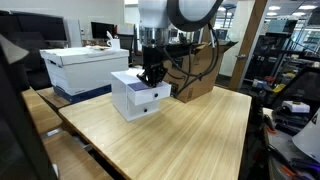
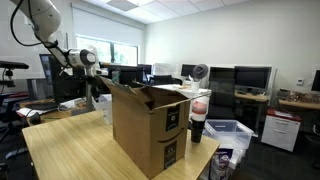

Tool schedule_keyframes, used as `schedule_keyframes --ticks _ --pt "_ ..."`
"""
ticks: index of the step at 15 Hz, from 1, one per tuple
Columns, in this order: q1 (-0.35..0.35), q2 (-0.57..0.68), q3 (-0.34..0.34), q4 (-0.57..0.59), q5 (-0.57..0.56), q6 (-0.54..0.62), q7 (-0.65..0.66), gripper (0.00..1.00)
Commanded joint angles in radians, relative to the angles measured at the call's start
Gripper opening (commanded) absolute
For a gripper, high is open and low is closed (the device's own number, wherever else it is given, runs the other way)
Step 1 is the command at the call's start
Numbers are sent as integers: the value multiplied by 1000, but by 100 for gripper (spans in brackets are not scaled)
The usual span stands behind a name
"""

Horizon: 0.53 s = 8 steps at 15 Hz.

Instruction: Open the top white drawer on the chest of drawers

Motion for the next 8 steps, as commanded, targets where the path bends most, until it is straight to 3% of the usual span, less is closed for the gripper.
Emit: schedule_keyframes --ticks 1,8 --pt "-9 -69 13 -76 38 -11 32 0" --pt "-13 -92 15 -101 66 -24 79 0"
